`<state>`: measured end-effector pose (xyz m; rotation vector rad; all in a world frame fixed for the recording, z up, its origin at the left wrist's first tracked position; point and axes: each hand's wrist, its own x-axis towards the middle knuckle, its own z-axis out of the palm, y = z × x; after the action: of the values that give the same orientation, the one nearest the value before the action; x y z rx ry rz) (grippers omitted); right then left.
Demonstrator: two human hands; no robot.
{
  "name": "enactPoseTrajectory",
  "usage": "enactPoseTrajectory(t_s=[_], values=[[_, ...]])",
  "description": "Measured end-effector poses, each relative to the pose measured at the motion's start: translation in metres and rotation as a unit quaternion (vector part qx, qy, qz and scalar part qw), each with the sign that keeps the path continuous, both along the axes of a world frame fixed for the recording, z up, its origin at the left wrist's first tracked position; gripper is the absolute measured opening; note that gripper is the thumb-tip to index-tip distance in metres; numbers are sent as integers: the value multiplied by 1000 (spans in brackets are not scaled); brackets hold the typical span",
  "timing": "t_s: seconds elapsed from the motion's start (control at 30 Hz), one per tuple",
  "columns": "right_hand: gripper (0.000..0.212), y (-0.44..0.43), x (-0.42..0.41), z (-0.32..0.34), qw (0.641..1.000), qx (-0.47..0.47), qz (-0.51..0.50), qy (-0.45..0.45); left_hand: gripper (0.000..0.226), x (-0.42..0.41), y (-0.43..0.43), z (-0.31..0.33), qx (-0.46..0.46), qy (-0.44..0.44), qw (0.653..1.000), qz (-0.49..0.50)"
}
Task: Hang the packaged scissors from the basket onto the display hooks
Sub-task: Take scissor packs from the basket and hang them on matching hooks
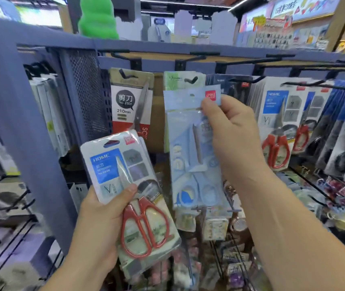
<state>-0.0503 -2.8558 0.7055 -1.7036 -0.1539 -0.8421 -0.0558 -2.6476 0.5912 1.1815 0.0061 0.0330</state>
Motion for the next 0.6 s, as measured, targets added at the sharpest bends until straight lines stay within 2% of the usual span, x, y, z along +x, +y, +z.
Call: enactPoseTrajectory(t_s=[0.13,0.33,0.6], values=[[31,-2,17,18,998,-17,-34,-43,34,5,1,8,0,-1,1000,11],[34,-6,31,18,999,6,-24,-43,34,11,1,13,7,-8,1000,9],[46,-12,36,21,999,16,-32,-25,49,15,-2,19,3,-11,1000,-23]])
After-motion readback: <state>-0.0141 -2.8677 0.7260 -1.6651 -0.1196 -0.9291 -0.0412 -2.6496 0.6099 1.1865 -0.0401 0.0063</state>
